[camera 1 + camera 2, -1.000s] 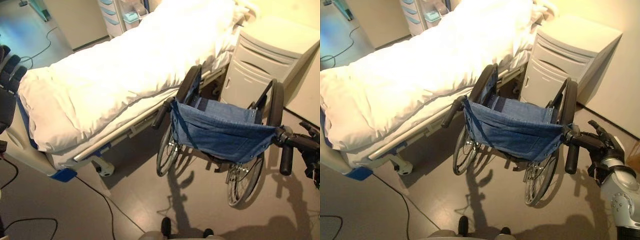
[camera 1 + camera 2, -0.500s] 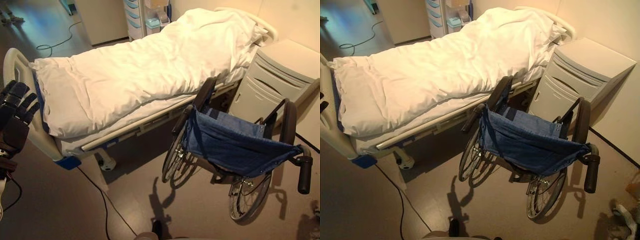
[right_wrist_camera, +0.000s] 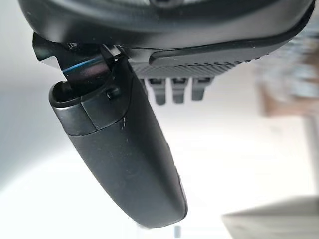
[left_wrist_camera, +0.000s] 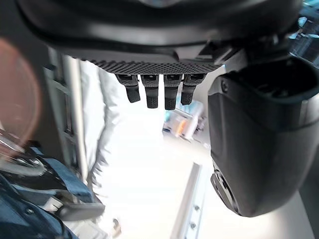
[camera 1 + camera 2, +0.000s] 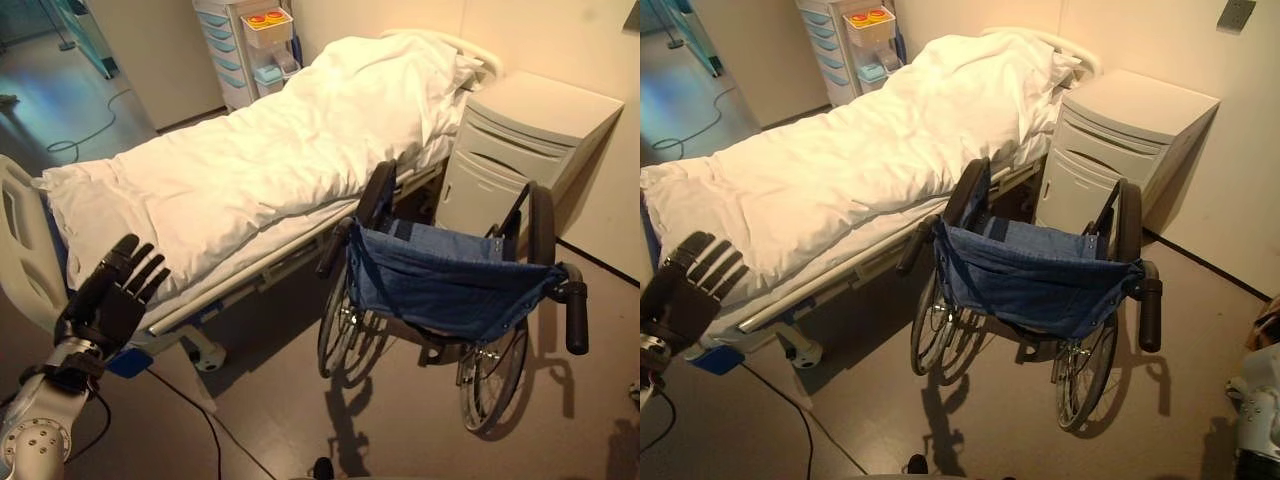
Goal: Push the wheelchair next to the bed
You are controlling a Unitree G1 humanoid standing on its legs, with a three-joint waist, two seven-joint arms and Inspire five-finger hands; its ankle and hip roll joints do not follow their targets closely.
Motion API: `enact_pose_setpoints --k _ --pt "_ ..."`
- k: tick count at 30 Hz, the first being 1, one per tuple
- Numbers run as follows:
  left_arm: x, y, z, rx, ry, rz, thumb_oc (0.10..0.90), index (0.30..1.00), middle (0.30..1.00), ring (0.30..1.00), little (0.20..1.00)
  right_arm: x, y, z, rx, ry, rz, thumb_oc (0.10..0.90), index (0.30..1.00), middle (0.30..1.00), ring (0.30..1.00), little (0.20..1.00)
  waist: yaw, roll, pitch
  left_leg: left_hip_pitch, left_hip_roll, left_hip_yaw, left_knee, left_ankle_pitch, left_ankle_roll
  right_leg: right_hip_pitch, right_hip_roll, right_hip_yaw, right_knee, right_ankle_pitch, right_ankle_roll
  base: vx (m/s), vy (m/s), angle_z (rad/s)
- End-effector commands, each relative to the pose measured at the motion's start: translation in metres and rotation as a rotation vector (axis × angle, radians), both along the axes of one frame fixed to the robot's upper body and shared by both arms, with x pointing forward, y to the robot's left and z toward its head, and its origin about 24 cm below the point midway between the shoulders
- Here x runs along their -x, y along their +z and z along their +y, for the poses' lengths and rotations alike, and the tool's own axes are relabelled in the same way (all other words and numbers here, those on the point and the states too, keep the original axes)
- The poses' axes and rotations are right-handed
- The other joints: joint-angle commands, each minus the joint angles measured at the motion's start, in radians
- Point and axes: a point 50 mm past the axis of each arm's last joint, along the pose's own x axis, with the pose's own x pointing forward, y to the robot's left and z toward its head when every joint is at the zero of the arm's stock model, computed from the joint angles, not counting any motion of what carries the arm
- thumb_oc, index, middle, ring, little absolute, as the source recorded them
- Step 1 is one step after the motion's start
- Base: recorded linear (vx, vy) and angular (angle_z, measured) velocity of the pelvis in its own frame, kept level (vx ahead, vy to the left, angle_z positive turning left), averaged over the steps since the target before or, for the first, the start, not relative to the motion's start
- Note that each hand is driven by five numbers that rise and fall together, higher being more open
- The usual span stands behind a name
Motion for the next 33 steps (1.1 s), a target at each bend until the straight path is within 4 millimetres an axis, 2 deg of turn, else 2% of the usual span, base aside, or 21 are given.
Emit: enact_pose_setpoints --k 1,3,4,5,7,8,9,12,15,16,17,18,19,21,25,28,33 --pt "-0.014 0.029 0.009 -0.098 -0.03 -0.094 0.8 0.9 0.9 0.9 0.9 0.007 0.035 -0.02 0.087 -0.104 -0.16 0.8 0.9 0.9 0.9 0.9 0.019 -0.008 -0.038 0.076 0.051 0.0 0.026 -0.113 -0.084 -0.085 0.022 -0.02 0.004 0.072 0.007 0.0 0.0 0.0" --pt "-0.013 0.016 0.005 -0.081 -0.036 -0.048 0.8 0.9 0.9 0.9 0.9 0.012 0.016 -0.026 0.025 -0.158 -0.1 0.8 0.9 0.9 0.9 0.9 0.02 -0.008 -0.035 0.074 0.05 -0.001 0.029 -0.114 -0.082 -0.084 0.022 -0.02 0.004 0.072 0.006 0.0 0.0 0.02" --pt "-0.01 0.002 0.002 -0.063 -0.036 -0.007 0.8 0.9 0.9 0.9 0.9 0.018 -0.007 -0.03 -0.051 -0.194 -0.055 0.8 0.9 0.9 0.9 0.9 0.02 -0.009 -0.032 0.073 0.05 -0.001 0.032 -0.114 -0.081 -0.083 0.022 -0.02 0.004 0.074 0.006 0.0 0.0 0.0" --pt "-0.009 -0.004 0.0 -0.052 -0.038 0.021 0.8 0.9 0.9 0.9 0.9 0.02 -0.017 -0.031 -0.092 -0.209 -0.031 0.8 0.9 0.9 0.9 0.9 0.02 -0.009 -0.03 0.073 0.05 -0.001 0.033 -0.114 -0.08 -0.083 0.021 -0.021 0.004 0.074 0.006 0.0 0.0 0.0" --pt "-0.003 -0.03 -0.004 -0.043 -0.033 0.122 0.8 0.9 0.9 0.9 0.9 0.032 -0.061 -0.032 -0.263 -0.257 0.032 0.8 0.9 0.9 0.9 0.9 0.022 -0.011 -0.027 0.071 0.049 0.0 0.037 -0.116 -0.078 -0.083 0.021 -0.021 0.004 0.076 0.005 0.0 0.0 0.0" --pt "0.0 -0.047 -0.008 -0.014 -0.03 0.187 0.8 0.9 0.9 0.9 0.9 0.038 -0.088 -0.027 -0.355 -0.276 0.082 0.8 0.9 0.9 0.9 0.9 0.023 -0.011 -0.025 0.07 0.049 -0.002 0.04 -0.117 -0.077 -0.083 0.02 -0.021 0.004 0.078 0.005 0.0 0.0 0.0" --pt "0.002 -0.059 -0.011 -0.006 -0.028 0.229 0.8 0.9 0.9 0.9 0.9 0.043 -0.107 -0.022 -0.413 -0.287 0.123 0.8 0.9 0.9 0.9 0.9 0.024 -0.011 -0.023 0.069 0.048 -0.003 0.042 -0.118 -0.075 -0.083 0.019 -0.021 0.004 0.079 0.005 0.0 0.0 0.0" --pt "0.018 -0.102 -0.023 -0.007 -0.017 0.399 0.8 0.9 0.9 0.9 0.9 0.058 -0.171 0.008 -0.623 -0.283 0.295 0.8 0.9 0.9 0.9 0.9 0.026 -0.012 -0.017 0.068 0.045 -0.006 0.049 -0.12 -0.072 -0.085 0.015 -0.021 0.004 0.085 0.004 0.0 0.0 0.0" --pt "0.027 -0.131 -0.039 0.038 -0.014 0.512 0.8 0.9 0.9 0.9 0.9 0.073 -0.206 0.029 -0.752 -0.265 0.401 0.8 0.9 0.9 0.9 0.9 0.029 -0.012 -0.018 0.068 0.045 -0.007 0.051 -0.121 -0.07 -0.086 0.014 -0.022 0.004 0.086 0.003 0.0 0.0 0.0" --pt "0.041 -0.161 -0.057 0.059 -0.02 0.636 0.8 0.9 0.9 0.9 0.9 0.089 -0.236 0.05 -0.878 -0.231 0.499 0.8 0.9 0.9 0.9 0.9 0.035 -0.012 -0.02 0.068 0.046 -0.009 0.05 -0.121 -0.068 -0.087 0.014 -0.024 0.004 0.087 0.001 0.0 0.0 0.0" --pt "0.053 -0.179 -0.071 0.087 -0.027 0.708 0.8 0.9 0.9 0.9 0.9 0.096 -0.252 0.067 -0.957 -0.206 0.542 0.8 0.9 0.9 0.9 0.9 0.038 -0.013 -0.022 0.067 0.045 -0.011 0.049 -0.12 -0.066 -0.087 0.014 -0.025 0.004 0.087 0.0 0.0 -0.004 0.03" --pt "0.055 -0.183 -0.074 0.099 -0.027 0.729 0.8 0.9 0.9 0.9 0.9 0.097 -0.255 0.071 -0.985 -0.199 0.555 0.8 0.9 0.9 0.9 0.9 0.039 -0.013 -0.022 0.067 0.045 -0.012 0.049 -0.12 -0.066 -0.087 0.014 -0.025 0.004 0.088 0.0 0.01 -0.004 0.04" --pt "0.073 -0.201 -0.084 0.13 -0.01 0.808 0.8 0.9 0.9 0.9 0.9 0.109 -0.271 0.091 -1.06 -0.178 0.624 0.8 0.9 0.9 0.9 0.9 0.04 -0.015 -0.025 0.067 0.046 -0.011 0.05 -0.119 -0.064 -0.086 0.014 -0.028 0.004 0.087 -0.002 0.0 0.0 0.0" --pt "0.093 -0.218 -0.096 0.181 0.004 0.911 0.8 0.9 0.9 0.9 0.9 0.122 -0.286 0.115 -1.144 -0.095 0.753 0.8 0.9 0.9 0.9 0.9 0.037 -0.019 -0.03 0.067 0.047 -0.008 0.052 -0.121 -0.063 -0.085 0.015 -0.027 0.004 0.085 -0.006 0.0 0.0 0.0" --pt "0.127 -0.238 -0.116 0.145 -0.042 1.131 0.8 0.9 0.9 0.9 0.9 0.144 -0.303 0.157 -1.308 0.124 0.971 0.8 0.9 0.9 0.9 0.9 0.026 -0.027 -0.036 0.065 0.049 -0.004 0.053 -0.12 -0.06 -0.085 0.016 -0.026 0.004 0.084 -0.012 0.0 0.002 0.01" --pt "0.142 -0.243 -0.122 0.055 -0.073 1.256 0.8 0.9 0.9 0.9 0.9 0.159 -0.307 0.172 -1.394 0.237 1.045 0.8 0.9 0.9 0.9 0.9 0.018 -0.031 -0.039 0.064 0.049 -0.003 0.052 -0.122 -0.059 -0.086 0.015 -0.028 0.004 0.083 -0.011 0.0 0.0 0.0" --pt "0.161 -0.248 -0.133 -0.034 -0.129 1.391 0.8 0.9 0.9 0.9 0.9 0.163 -0.309 0.178 -1.355 0.388 1.139 0.8 0.9 0.9 0.9 0.9 0.013 -0.036 -0.039 0.06 0.045 -0.007 0.058 -0.128 -0.055 -0.087 0.014 -0.025 0.004 0.084 -0.01 0.0 0.0 0.0"
